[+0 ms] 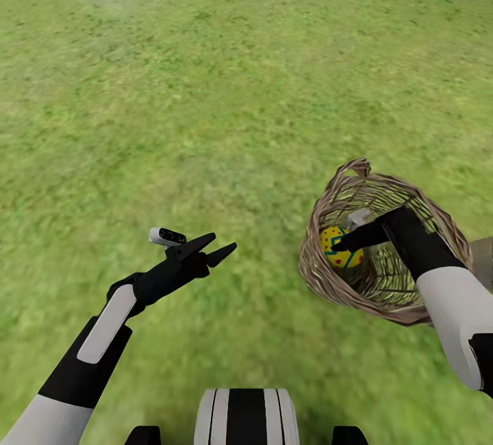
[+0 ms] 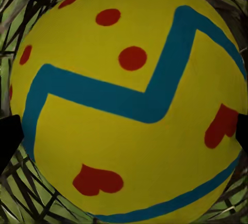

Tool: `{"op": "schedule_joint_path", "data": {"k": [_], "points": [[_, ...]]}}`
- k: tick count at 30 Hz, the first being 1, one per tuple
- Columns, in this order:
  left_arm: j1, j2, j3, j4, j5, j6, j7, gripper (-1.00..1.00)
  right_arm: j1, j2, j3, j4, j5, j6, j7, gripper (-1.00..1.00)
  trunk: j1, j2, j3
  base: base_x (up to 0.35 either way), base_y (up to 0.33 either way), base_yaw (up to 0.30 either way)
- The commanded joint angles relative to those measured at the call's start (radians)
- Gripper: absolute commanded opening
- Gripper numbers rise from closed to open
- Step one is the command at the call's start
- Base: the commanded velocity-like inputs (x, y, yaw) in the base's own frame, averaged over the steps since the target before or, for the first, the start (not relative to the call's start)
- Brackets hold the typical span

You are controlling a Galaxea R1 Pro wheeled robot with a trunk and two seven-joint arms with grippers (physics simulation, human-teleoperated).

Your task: Take the three Easter eggs out of the wicker basket on the lawn in the garden, then place them on the lawn next to a single tree (choose any tree) so that all three eggs are next to the same tree and none are left in the basket.

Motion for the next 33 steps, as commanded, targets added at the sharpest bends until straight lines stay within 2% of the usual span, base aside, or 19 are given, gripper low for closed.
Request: {"op": "schedule_joint_path", "data": {"k": [1, 7, 22, 24, 28, 33], "points": [[-0.001, 0.001, -0.002, 0.0, 0.005, 0.005, 0.0, 1.0, 0.0, -0.001, 0.002, -0.001, 0.01, 0.002, 0.009, -1.0, -0.001, 0.0, 0.003, 0.0, 0.0, 0.0], [-0.001, 0.002, 0.003, 0.0, 0.004, 0.015, 0.005, 1.0, 0.0, -0.002, 0.003, -0.001, 0.011, 0.002, 0.009, -1.0, -0.003, 0.001, 0.027, -0.002, 0.0, 0.0], [-0.001, 0.002, 0.005, 0.0, 0.005, 0.016, 0.003, 1.0, 0.0, -0.007, 0.002, -0.002, 0.01, 0.002, 0.009, -1.0, -0.01, 0.005, 0.085, -0.142, 0.0, 0.0], [-0.001, 0.002, 0.006, 0.0, 0.005, 0.016, 0.002, 1.0, 0.0, -0.015, -0.004, -0.003, 0.01, 0.002, 0.009, -1.0, -0.011, 0.005, 0.092, -0.02, 0.0, 0.0], [-0.001, 0.003, 0.006, -0.001, 0.005, 0.016, 0.002, 1.0, 0.0, -0.021, -0.043, -0.007, 0.011, 0.002, 0.009, -1.0, -0.013, 0.006, 0.108, -0.003, 0.0, 0.0], [-0.001, 0.004, 0.007, -0.001, 0.005, 0.016, 0.002, 1.0, 0.0, -0.024, -0.048, -0.014, 0.01, 0.003, 0.009, -1.0, -0.015, 0.008, 0.127, 0.0, 0.0, 0.0]]}}
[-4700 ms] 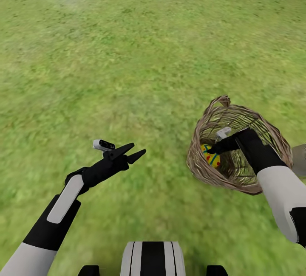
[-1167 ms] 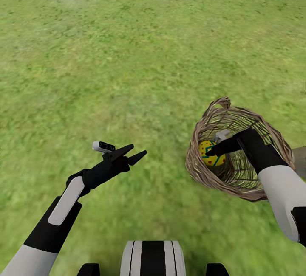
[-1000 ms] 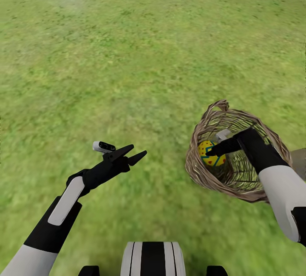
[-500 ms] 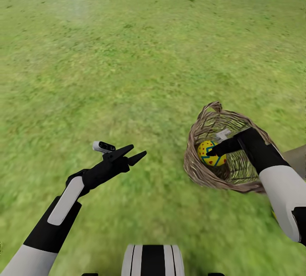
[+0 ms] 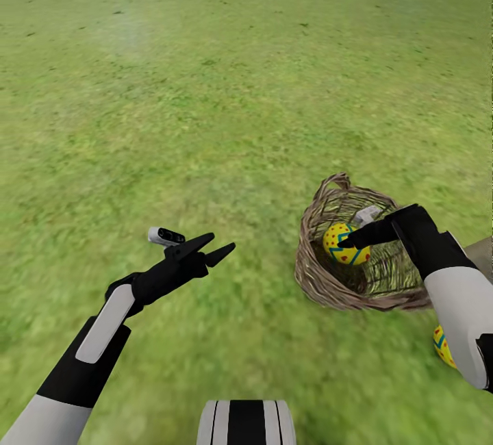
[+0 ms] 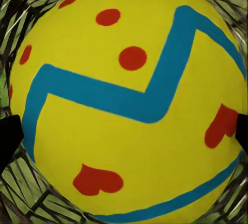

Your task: Take the three Easter eggs out of the wicker basket on the lawn in the garden, then place them on the lawn next to a single tree (choose any tree) so that all three eggs are next to the same tree and none are left in the basket.

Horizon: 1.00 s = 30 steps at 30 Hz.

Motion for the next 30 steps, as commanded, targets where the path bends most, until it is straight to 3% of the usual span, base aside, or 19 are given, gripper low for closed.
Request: {"op": "schedule_joint_path", "data": {"k": [1, 4, 7, 12, 15, 18, 19, 22, 23, 25, 27, 28, 30], "points": [[-0.001, 0.001, -0.001, 0.0, 0.005, 0.004, 0.0, 1.0, 0.0, -0.001, 0.002, -0.001, 0.01, 0.002, 0.009, -1.0, -0.001, 0.0, 0.003, 0.0, 0.0, 0.0], [-0.001, 0.001, -0.001, 0.0, 0.005, 0.004, 0.0, 1.0, 0.0, -0.009, 0.001, -0.003, 0.01, 0.014, 0.009, -1.0, -0.002, 0.001, 0.015, 0.0, 0.0, 0.0], [-0.001, 0.001, -0.001, 0.0, 0.005, 0.004, 0.0, 1.0, 0.0, -0.013, -0.033, -0.006, 0.011, 0.033, 0.01, -1.0, -0.003, 0.001, 0.027, -0.011, 0.0, 0.0], [-0.001, 0.001, -0.001, 0.0, 0.005, 0.004, 0.0, 1.0, 0.001, -0.013, -0.045, -0.007, 0.008, 0.035, 0.014, -1.0, -0.005, 0.003, 0.046, -0.23, 0.0, 0.0], [-0.001, 0.001, -0.001, 0.0, 0.005, 0.004, -0.001, 1.0, 0.001, -0.014, -0.046, -0.005, 0.005, 0.036, 0.084, -1.0, -0.007, 0.003, 0.057, -0.032, 0.0, 0.0], [-0.001, 0.001, -0.001, 0.0, 0.005, 0.004, -0.001, 1.0, 0.001, -0.015, -0.056, -0.004, 0.005, 0.037, 0.106, -1.0, -0.008, 0.004, 0.069, -0.003, 0.0, 0.0], [-0.001, 0.001, -0.001, 0.001, 0.005, 0.004, -0.001, 1.0, 0.001, -0.015, -0.086, -0.004, 0.005, 0.037, 0.108, -1.0, -0.009, 0.004, 0.073, 0.0, 0.0, 0.0], [-0.001, 0.001, -0.001, 0.001, 0.005, 0.004, 0.0, 1.0, 0.008, -0.013, -0.224, -0.011, 0.006, 0.037, 0.11, -1.0, -0.01, 0.005, 0.085, 0.0, 0.0, 0.0], [-0.001, 0.001, -0.001, 0.002, 0.005, 0.004, 0.0, 1.0, 0.008, -0.014, -0.244, -0.021, 0.007, 0.037, 0.11, -1.0, -0.01, 0.005, 0.088, 0.0, 0.0, 0.0], [-0.001, 0.001, -0.001, 0.002, 0.005, 0.003, 0.0, 1.0, 0.011, -0.014, -0.255, -0.085, 0.009, 0.043, 0.11, -1.0, -0.011, 0.006, 0.096, 0.0, 0.0, 0.0], [-0.001, 0.0, -0.001, 0.002, 0.005, 0.003, 0.0, 1.0, 0.022, -0.014, -0.257, -0.148, 0.01, 0.098, 0.111, -1.0, -0.012, 0.006, 0.104, 0.0, 0.0, 0.0], [-0.001, -0.001, -0.001, 0.002, 0.005, 0.003, 0.0, 1.0, 0.051, -0.014, -0.257, -0.236, 0.008, 0.128, 0.152, -1.0, -0.013, 0.006, 0.108, 0.0, 0.0, 0.0], [-0.001, -0.001, -0.001, 0.003, 0.005, 0.003, 0.0, 1.0, 0.079, -0.015, -0.258, -0.318, 0.008, 0.154, 0.246, -1.0, -0.014, 0.007, 0.115, 0.0, 0.0, 0.0]]}}
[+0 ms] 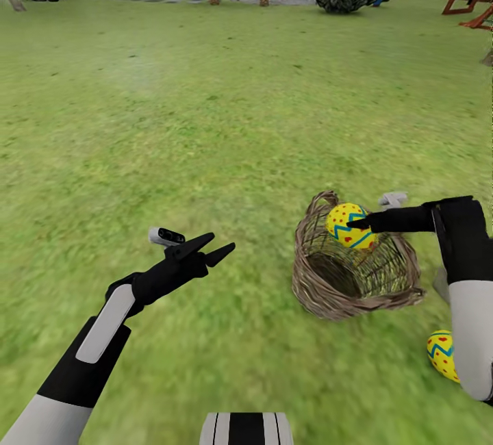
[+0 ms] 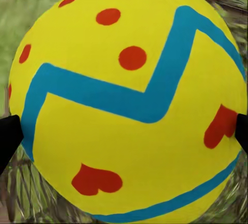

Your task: Take the three Easter eggs out of the wicker basket on the lawn in the garden, then place them on the lawn next to a single tree (choose any tree) so that all three eggs are next to the same tree and none are left in the basket.

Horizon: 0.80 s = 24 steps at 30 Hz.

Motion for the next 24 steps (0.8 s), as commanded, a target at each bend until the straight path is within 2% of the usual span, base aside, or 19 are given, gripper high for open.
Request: {"op": "schedule_joint_path", "data": {"k": [1, 3, 5, 8, 10, 11, 12, 15, 20, 24], "points": [[-0.001, 0.001, -0.001, 0.001, 0.004, 0.004, 0.0, 1.0, 0.009, 0.0, -0.003, -0.029, 0.011, 0.035, 0.034, -1.0, -0.001, 0.0, 0.003, 0.0, 0.0, 0.0], [-0.001, 0.001, -0.001, 0.002, 0.003, 0.003, 0.001, 1.0, 0.034, -0.008, -0.008, -0.117, 0.009, 0.075, 0.064, -1.0, -0.001, 0.001, 0.011, 0.0, 0.0, 0.0], [-0.001, 0.001, 0.0, 0.003, -0.003, 0.002, 0.002, 1.0, 0.066, -0.011, -0.048, -0.199, 0.008, 0.086, 0.09, -1.0, -0.002, 0.001, 0.019, 0.0, 0.0, 0.0], [-0.001, 0.006, 0.001, 0.002, -0.007, 0.0, 0.007, 1.0, 0.128, -0.012, -0.161, -0.268, 0.008, 0.09, 0.157, -1.0, -0.004, 0.002, 0.03, 0.0, 0.0, 0.0], [-0.001, 0.026, 0.006, 0.002, -0.007, -0.004, 0.007, 1.0, 0.176, -0.009, -0.317, -0.302, 0.008, 0.089, 0.235, -1.0, -0.004, 0.002, 0.03, 0.0, 0.0, 0.0], [-0.001, 0.031, 0.009, 0.002, -0.006, -0.005, 0.005, 1.0, 0.185, -0.01, -0.367, -0.332, 0.009, 0.089, 0.285, -1.0, -0.004, 0.002, 0.03, 0.0, 0.0, 0.0], [-0.001, 0.032, 0.019, 0.002, -0.006, -0.006, 0.005, 1.0, 0.189, -0.011, -0.389, -0.344, 0.01, 0.089, 0.331, -1.0, -0.004, 0.002, 0.03, 0.0, 0.0, 0.0], [-0.001, 0.033, 0.027, 0.003, -0.007, -0.006, 0.005, 1.0, 0.208, -0.007, -0.402, -0.353, 0.012, 0.089, 0.367, -1.0, -0.004, 0.002, 0.03, 0.0, 0.0, -0.099], [-0.001, 0.033, 0.03, 0.003, -0.006, -0.005, 0.005, 1.0, 0.216, -0.001, -0.401, -0.354, 0.013, 0.089, 0.371, -1.0, -0.004, 0.002, 0.032, 0.0, 0.013, -0.277], [-0.001, 0.033, 0.033, 0.003, -0.006, -0.005, 0.005, 1.0, 0.216, 0.001, -0.401, -0.351, 0.014, 0.089, 0.37, -1.0, -0.004, 0.002, 0.034, 0.0, 0.236, -0.292]]}}
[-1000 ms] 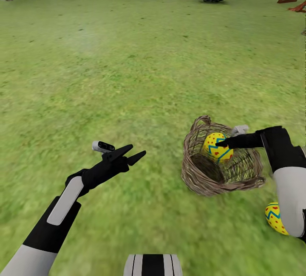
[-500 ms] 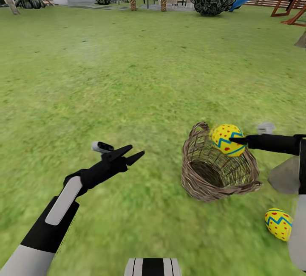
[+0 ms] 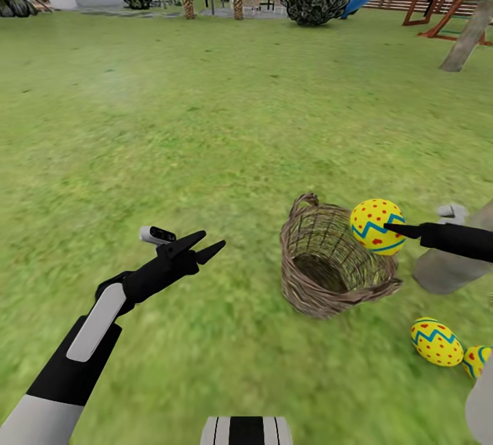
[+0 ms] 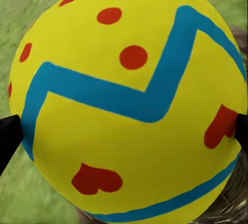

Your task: Take the three Easter eggs out of the wicker basket on the lawn in the garden, then place them on the lawn next to a single tree (choose any tree) so that all three eggs are next to the same tree and none are left in the basket.

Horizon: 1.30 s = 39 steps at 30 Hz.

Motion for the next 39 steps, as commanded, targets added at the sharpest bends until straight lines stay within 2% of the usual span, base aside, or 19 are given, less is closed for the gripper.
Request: {"op": "schedule_joint_path", "data": {"k": [1, 15, 22, 24, 25, 27, 31, 35, 38, 39], "points": [[0.0, 0.001, -0.001, 0.0, 0.006, 0.005, 0.0, 1.0, -0.001, 0.001, -0.001, -0.001, 0.011, 0.011, 0.01, -1.0, 0.0, 0.0, 0.0, 0.0, 0.287, -0.293], [0.0, 0.001, 0.0, -0.001, 0.007, 0.008, -0.002, 1.0, 0.005, 0.002, 0.001, 0.004, 0.017, 0.013, 0.008, -1.0, 0.0, 0.0, 0.008, 0.0, 0.315, -0.292], [0.0, 0.001, 0.0, -0.001, 0.006, 0.009, -0.003, 1.0, 0.005, 0.001, -0.001, 0.005, 0.013, 0.01, 0.007, -1.0, 0.0, 0.0, 0.008, 0.0, 0.331, -0.041], [0.0, 0.001, 0.001, -0.001, 0.006, 0.01, -0.002, 1.0, 0.004, -0.001, -0.014, 0.006, 0.003, 0.012, 0.009, -1.0, 0.0, 0.0, 0.008, 0.0, 0.331, 0.0], [0.0, 0.001, 0.001, -0.001, 0.006, 0.009, -0.002, 1.0, 0.004, -0.001, -0.059, 0.006, -0.008, 0.013, 0.01, -1.0, 0.0, 0.0, 0.008, 0.0, 0.217, -0.01], [0.0, 0.002, 0.001, -0.001, 0.006, 0.008, -0.002, 1.0, 0.004, -0.002, -0.123, 0.006, -0.024, 0.013, 0.01, -1.0, 0.0, 0.0, 0.009, 0.0, 0.084, -0.119], [0.0, 0.001, 0.001, -0.001, 0.005, 0.008, -0.001, 1.0, 0.003, -0.004, -0.179, 0.005, -0.034, 0.013, 0.011, -1.0, 0.0, 0.0, 0.013, 0.0, 0.013, -0.21], [0.0, 0.002, 0.001, 0.0, 0.004, 0.008, 0.001, 1.0, 0.003, -0.009, -0.261, 0.004, -0.059, 0.014, 0.011, -1.0, 0.0, 0.0, 0.018, 0.0, 0.023, -0.227], [0.0, 0.001, 0.001, 0.0, 0.004, 0.009, 0.004, 1.0, 0.003, -0.012, -0.361, 0.002, -0.054, 0.014, 0.011, -1.0, 0.0, 0.0, 0.021, 0.009, 0.229, -0.228], [0.0, 0.001, 0.001, 0.0, 0.004, 0.01, 0.004, 1.0, 0.003, -0.013, -0.38, 0.002, -0.05, 0.014, 0.011, -1.0, 0.0, 0.0, 0.022, 0.074, 0.282, -0.228]]}}
